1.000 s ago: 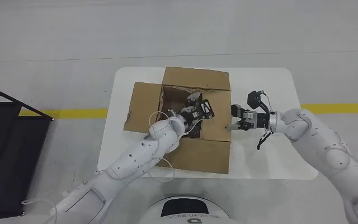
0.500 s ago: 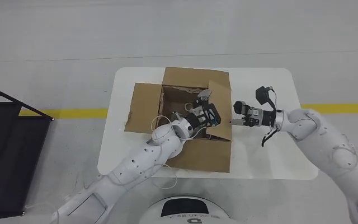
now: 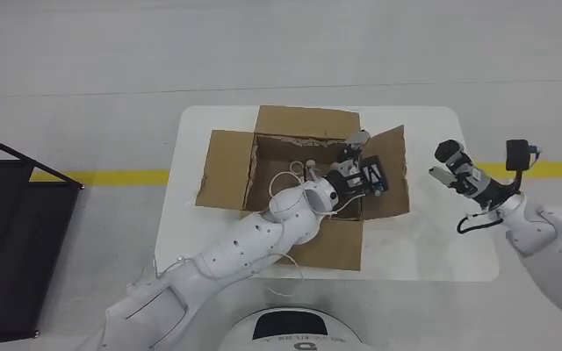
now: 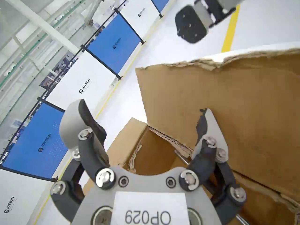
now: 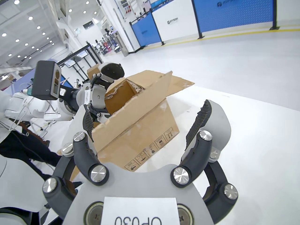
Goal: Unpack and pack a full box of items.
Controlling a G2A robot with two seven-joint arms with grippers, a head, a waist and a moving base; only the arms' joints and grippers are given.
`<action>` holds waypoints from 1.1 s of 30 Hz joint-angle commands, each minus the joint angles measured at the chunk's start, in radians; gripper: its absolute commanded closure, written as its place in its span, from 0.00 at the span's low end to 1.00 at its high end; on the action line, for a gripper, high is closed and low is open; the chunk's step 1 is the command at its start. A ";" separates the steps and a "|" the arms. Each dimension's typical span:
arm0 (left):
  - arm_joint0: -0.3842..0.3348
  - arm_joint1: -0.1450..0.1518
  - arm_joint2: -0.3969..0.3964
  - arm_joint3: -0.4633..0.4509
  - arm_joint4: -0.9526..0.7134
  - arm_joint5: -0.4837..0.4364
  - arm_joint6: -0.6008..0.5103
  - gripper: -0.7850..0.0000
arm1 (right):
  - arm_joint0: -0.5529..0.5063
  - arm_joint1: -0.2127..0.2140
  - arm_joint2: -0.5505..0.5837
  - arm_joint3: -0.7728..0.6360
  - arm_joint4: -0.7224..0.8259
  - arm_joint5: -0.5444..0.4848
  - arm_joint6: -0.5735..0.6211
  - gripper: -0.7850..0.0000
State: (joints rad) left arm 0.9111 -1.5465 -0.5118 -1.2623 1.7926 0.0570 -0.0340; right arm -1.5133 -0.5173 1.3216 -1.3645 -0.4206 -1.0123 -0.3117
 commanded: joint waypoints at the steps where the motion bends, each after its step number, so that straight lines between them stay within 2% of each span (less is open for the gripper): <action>1: -0.029 -0.029 0.023 0.065 -0.024 0.001 -0.028 0.00 | -0.073 0.019 0.030 -0.007 -0.126 0.000 -0.187 0.00; 6: -0.079 -0.085 0.049 0.165 -0.046 0.044 -0.027 0.00 | -0.149 0.071 0.033 -0.009 -0.383 0.000 -0.483 0.00; 9: -0.094 -0.101 0.023 0.187 -0.076 0.084 -0.008 0.00 | -0.129 0.096 0.014 -0.030 -0.424 0.000 -0.496 0.00; 12: -0.081 -0.095 -0.028 0.173 -0.088 0.134 0.015 0.00 | -0.095 0.118 -0.023 -0.055 -0.459 0.000 -0.496 0.00; 16: 0.006 -0.049 -0.147 0.076 -0.054 0.215 0.040 0.00 | -0.022 0.149 -0.087 -0.078 -0.531 0.000 -0.496 0.00; 21: 0.213 0.030 -0.338 -0.185 0.052 0.237 0.044 0.00 | 0.111 0.176 -0.201 -0.100 -0.551 0.000 -0.496 0.00; 27: 0.495 0.106 -0.575 -0.487 0.163 0.155 0.061 0.00 | 0.306 0.185 -0.373 -0.145 -0.563 0.000 -0.455 0.00; 30: 0.582 0.128 -0.692 -0.565 0.136 0.092 0.080 0.00 | 0.404 0.170 -0.465 -0.161 -0.498 0.000 -0.388 0.00; 33: 0.639 0.145 -0.797 -0.622 0.091 0.017 0.102 0.00 | 0.505 0.145 -0.552 -0.171 -0.404 0.000 -0.291 0.00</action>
State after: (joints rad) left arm 1.5246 -1.4086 -1.2572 -1.8617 1.8998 0.1097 0.0583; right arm -1.0558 -0.3617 0.8074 -1.5328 -0.8709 -1.0123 -0.6507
